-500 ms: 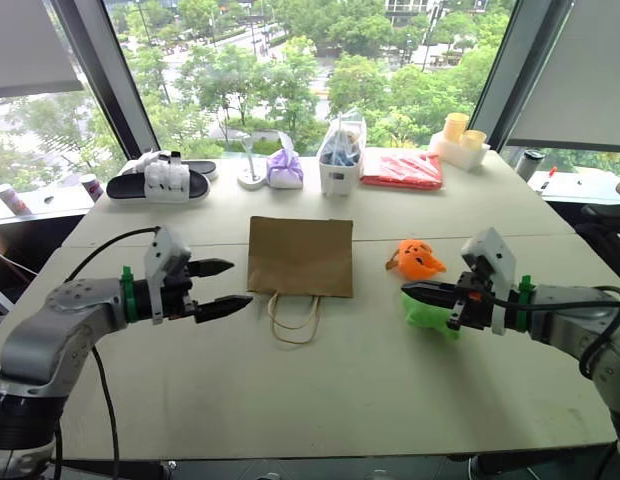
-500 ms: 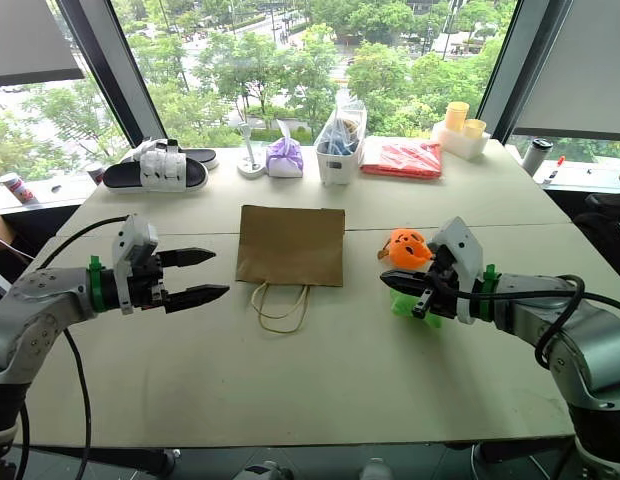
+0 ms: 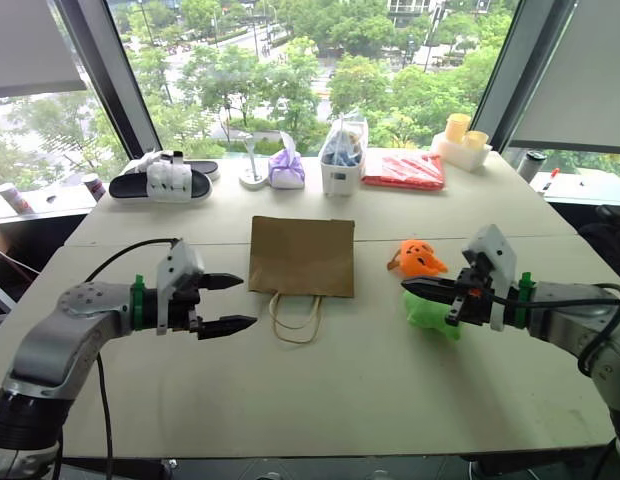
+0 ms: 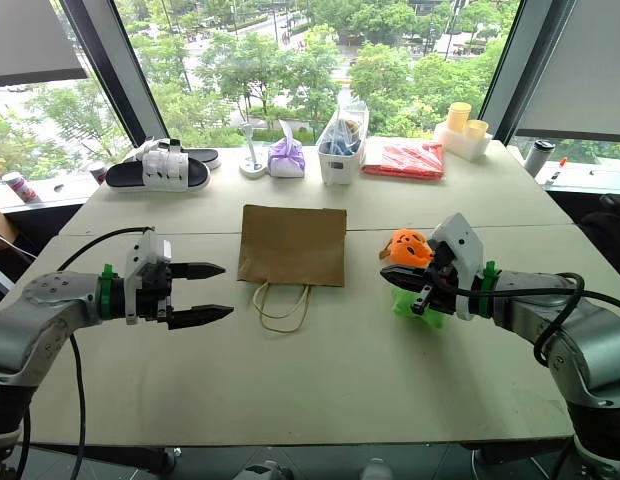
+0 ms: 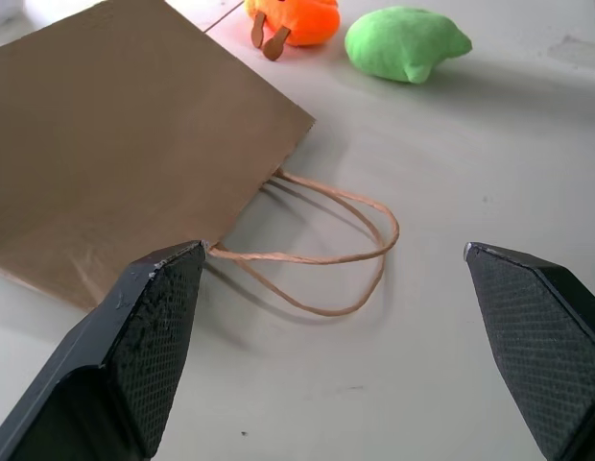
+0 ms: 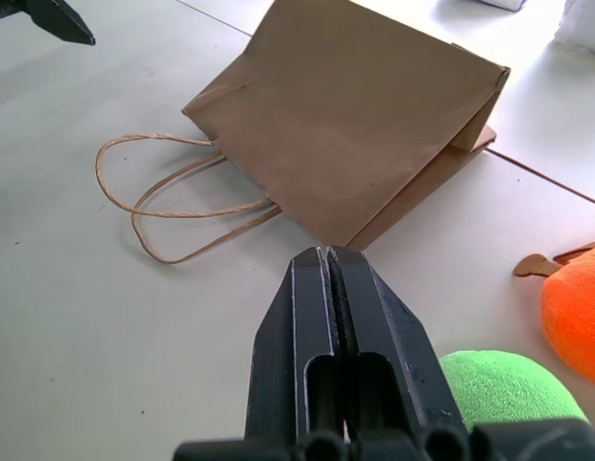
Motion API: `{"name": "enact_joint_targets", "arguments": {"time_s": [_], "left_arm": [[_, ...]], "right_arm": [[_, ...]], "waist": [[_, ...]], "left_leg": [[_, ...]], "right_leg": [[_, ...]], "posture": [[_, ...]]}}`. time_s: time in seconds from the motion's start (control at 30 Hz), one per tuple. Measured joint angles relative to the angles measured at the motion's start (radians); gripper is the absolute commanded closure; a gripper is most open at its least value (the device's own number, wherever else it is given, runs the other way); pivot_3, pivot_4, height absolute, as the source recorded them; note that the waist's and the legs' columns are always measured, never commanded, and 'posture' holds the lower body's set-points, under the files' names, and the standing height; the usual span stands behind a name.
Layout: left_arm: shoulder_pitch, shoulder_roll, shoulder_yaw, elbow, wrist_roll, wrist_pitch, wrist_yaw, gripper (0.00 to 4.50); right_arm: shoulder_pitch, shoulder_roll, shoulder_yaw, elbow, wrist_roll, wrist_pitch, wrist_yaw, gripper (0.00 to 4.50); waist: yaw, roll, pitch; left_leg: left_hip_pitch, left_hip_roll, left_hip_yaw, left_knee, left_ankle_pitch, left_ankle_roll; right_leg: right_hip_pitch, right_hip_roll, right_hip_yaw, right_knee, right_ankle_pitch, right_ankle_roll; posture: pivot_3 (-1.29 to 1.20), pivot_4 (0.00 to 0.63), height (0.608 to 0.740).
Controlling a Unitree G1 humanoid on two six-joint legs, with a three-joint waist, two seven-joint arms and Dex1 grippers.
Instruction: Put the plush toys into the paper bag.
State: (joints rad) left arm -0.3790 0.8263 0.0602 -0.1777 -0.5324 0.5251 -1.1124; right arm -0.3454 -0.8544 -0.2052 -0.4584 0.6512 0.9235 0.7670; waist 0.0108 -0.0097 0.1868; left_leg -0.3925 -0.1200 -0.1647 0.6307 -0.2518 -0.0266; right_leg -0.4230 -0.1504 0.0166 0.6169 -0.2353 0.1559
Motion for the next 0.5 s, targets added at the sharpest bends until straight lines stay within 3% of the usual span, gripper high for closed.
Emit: {"name": "enact_joint_targets", "arguments": {"time_s": [0.23,0.37,0.5], "left_arm": [[-0.031,-0.014,-0.096,0.101,0.121,-0.21,-0.09,0.09],[-0.108,-0.045,-0.16,0.244,0.225,-0.416,-0.152,0.09],[-0.232,-0.135,-0.22,0.469,0.333,-0.658,-0.175,0.09]], "right_arm": [[-0.009,0.014,0.02,0.001,0.0,-0.002,-0.024,4.5],[-0.009,0.021,0.034,-0.001,-0.001,-0.01,-0.035,4.5],[-0.006,0.032,0.041,-0.012,-0.002,-0.015,-0.054,4.5]], "waist": [[0.001,0.0,0.0],[0.002,0.0,0.0],[0.004,0.0,0.0]], "left_leg": [[0.0,0.0,0.0,0.0,0.0,0.0],[0.0,0.0,0.001,0.0,0.0,0.0],[-0.001,-0.001,0.001,0.001,0.0,0.0]], "right_leg": [[0.0,0.0,0.0,0.0,0.0,0.0],[0.0,0.0,0.0,0.0,0.001,0.0],[0.001,0.0,0.0,0.0,0.002,0.001]], "posture": [[0.0,0.15,0.74],[0.0,0.15,0.74],[0.0,0.15,0.74]]}}
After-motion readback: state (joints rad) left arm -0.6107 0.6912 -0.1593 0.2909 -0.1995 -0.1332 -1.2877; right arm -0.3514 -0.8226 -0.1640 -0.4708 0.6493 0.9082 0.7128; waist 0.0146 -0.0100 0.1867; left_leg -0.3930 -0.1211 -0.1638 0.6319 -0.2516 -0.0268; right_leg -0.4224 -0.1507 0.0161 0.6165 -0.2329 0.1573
